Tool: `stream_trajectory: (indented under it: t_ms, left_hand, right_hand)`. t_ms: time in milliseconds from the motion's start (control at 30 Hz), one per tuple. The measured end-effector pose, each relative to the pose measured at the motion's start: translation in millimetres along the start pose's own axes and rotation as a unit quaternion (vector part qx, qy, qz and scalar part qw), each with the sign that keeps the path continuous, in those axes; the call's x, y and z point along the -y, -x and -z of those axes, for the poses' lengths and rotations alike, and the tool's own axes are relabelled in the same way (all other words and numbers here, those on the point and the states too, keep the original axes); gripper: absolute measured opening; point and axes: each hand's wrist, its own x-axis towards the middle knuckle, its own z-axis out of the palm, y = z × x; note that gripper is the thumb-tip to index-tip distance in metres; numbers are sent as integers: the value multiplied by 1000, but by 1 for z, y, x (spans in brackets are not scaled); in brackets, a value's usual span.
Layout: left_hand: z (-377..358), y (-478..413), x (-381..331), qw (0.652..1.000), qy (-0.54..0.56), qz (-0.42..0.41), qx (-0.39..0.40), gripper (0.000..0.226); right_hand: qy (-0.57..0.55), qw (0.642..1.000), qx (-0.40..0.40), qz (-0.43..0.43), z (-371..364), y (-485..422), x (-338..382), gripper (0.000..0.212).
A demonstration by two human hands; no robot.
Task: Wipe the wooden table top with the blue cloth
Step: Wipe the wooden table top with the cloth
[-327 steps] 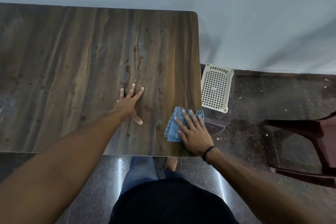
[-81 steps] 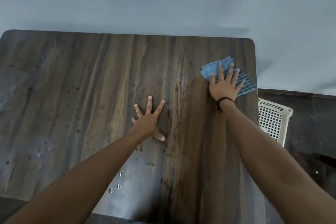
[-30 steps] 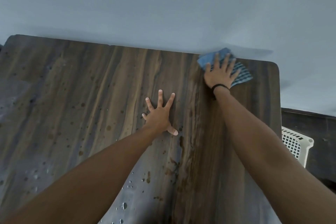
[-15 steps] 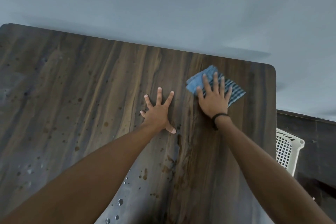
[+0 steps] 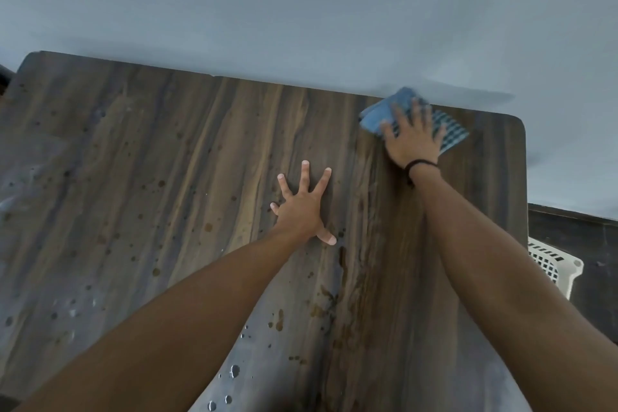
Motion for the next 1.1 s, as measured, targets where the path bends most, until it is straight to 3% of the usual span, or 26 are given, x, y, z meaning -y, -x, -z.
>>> stream_trajectory:
  t_ms: [67,233,300,433,467,633,700,833,867,1000,1033,1100]
  left_hand:
    - [0,1,1,1000,-1,0,0,151]
    - [2,1,-2,1000,-4,4,3,151]
    - [3,2,-2,1000,-4,4,1,151]
    - [2,2,-1,1000,0,-1,0,151]
    - [1,2,0,1000,0,-4,-5,151]
    - [-1,2,2,1000,6,-16,-11,151]
    - [4,2,11,999,23,-27,-23,150]
    - [30,5,55,998,35,17,-52,148]
    - [35,4,66,998,37,30,-40,147]
    - [31,1,84,999,33,17,-23,147]
    - [29,1,84,999,32,15,-29,147]
    - [30,1,84,999,33,17,-27,146]
  right_hand:
    - [-31,997,4,-70,7,-15,3,61]
    - [59,991,40,117,-17,40,14,55]
    - [77,987,49,134,-11,42,-8,54]
    - [1,999,18,-28,5,14,-10,55]
    - [6,999,12,-34,-1,19,0,55]
    - [52,996,25,73,-34,93,16,52]
    - [49,996,22,67,-31,101,-3,52]
    - [-28,994,-17,-107,-32,90,7,55]
    - [-23,994,-20,-104,-39,95,23,55]
    - [74,988,28,129,-55,125,32,56]
    - [80,986,32,145,-47,115,22,57]
    - [49,996,13,73,-33,76,12,58]
